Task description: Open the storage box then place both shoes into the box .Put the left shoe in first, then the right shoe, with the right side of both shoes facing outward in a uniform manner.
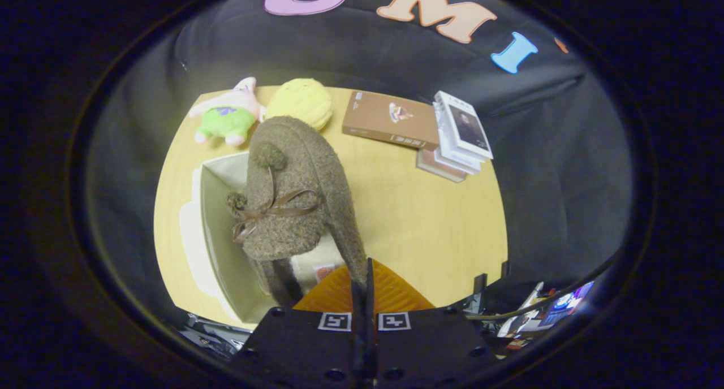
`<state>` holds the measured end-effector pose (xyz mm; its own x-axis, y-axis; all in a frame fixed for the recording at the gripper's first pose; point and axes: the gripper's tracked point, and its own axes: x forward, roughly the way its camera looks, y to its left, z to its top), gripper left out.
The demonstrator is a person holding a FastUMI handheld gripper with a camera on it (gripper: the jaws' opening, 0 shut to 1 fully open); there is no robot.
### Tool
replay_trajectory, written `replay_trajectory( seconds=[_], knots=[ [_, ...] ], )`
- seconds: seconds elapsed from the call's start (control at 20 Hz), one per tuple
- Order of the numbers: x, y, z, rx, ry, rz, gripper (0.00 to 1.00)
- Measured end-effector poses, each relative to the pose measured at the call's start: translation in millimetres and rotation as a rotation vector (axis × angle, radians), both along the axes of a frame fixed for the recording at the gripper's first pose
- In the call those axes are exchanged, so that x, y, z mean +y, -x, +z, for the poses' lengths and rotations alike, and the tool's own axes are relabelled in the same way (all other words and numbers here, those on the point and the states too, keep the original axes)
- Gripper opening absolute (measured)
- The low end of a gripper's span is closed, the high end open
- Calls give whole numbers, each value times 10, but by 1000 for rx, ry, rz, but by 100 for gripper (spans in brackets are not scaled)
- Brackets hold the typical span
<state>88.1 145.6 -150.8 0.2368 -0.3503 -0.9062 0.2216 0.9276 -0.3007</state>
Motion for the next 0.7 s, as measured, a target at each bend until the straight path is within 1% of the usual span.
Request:
replay_trajectory(
  seconds=[0.25,0.5,0.6,0.7],
  knots=[
    [86,-110,-531,79,12,53,4],
    [13,-88,-934,115,-20,20,4],
    [47,-137,-1085,130,-41,31,4],
    [33,-138,-1182,146,-28,62,4]
  ],
)
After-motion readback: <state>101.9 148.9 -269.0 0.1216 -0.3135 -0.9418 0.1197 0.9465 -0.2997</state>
